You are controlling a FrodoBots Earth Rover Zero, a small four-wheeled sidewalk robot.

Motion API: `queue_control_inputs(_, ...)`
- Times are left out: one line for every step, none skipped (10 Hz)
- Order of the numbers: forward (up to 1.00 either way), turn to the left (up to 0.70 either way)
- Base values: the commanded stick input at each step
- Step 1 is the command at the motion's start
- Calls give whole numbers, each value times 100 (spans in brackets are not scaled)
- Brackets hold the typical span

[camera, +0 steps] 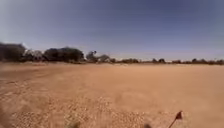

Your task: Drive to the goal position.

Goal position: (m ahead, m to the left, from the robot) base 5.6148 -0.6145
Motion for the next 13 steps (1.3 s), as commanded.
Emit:
queue_control_inputs(70,0)
queue_control_inputs(70,0)
queue_control_inputs(70,0)
queue_control_inputs(70,0)
queue_control_inputs(70,0)
queue_control_inputs(70,0)
queue_control_inputs(70,0)
queue_control_inputs(70,0)
queue_control_inputs(70,0)
queue_control_inputs(70,0)
queue_control_inputs(70,0)
queue_control_inputs(70,0)
queue_control_inputs(70,0)
